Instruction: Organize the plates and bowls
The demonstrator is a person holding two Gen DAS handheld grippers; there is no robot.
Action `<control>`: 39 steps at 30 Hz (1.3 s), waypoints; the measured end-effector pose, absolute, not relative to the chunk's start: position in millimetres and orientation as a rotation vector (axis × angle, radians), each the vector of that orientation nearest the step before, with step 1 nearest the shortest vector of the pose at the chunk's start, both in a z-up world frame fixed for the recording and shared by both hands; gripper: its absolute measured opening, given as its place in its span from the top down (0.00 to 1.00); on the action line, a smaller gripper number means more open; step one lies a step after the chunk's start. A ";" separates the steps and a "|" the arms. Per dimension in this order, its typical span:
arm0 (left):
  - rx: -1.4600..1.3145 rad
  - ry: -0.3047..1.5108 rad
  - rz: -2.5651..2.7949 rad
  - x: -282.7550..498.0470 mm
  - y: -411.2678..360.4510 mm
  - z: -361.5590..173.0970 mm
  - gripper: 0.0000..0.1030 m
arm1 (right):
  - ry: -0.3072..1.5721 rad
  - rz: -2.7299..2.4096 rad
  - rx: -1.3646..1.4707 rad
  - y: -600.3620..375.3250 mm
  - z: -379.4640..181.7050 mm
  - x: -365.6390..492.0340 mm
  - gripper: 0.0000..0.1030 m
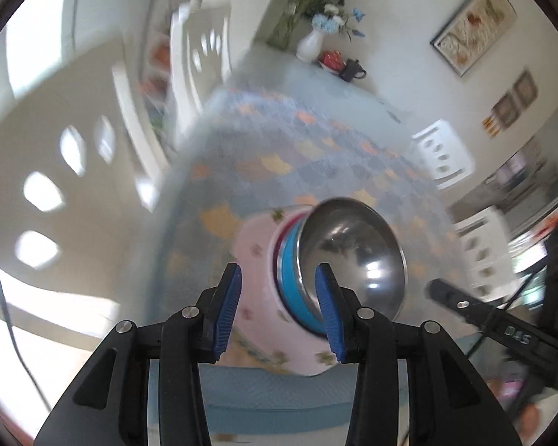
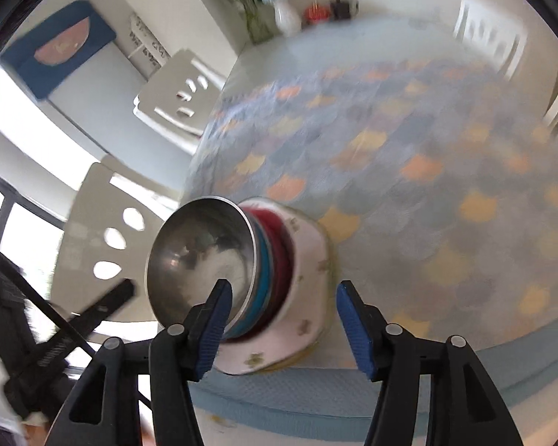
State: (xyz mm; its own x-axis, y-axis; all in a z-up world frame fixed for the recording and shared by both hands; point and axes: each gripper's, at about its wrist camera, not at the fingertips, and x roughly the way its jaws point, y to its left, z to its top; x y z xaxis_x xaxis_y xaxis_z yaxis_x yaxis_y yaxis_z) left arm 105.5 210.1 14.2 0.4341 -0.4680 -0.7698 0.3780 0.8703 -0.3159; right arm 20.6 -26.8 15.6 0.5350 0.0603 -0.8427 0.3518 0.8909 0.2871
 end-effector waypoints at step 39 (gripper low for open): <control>0.245 0.791 -0.298 42.4 176.2 60.1 0.30 | 0.961 -0.393 0.223 13.4 44.5 -31.6 0.34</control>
State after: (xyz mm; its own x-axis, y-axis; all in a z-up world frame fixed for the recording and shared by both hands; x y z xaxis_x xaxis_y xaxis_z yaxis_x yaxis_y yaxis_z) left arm 42.4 176.2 60.1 0.6656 -0.1701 -0.7267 0.3520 0.9301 0.1046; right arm -31.6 13.4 44.5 0.5095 -0.2256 -0.8303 0.4208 0.9071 0.0118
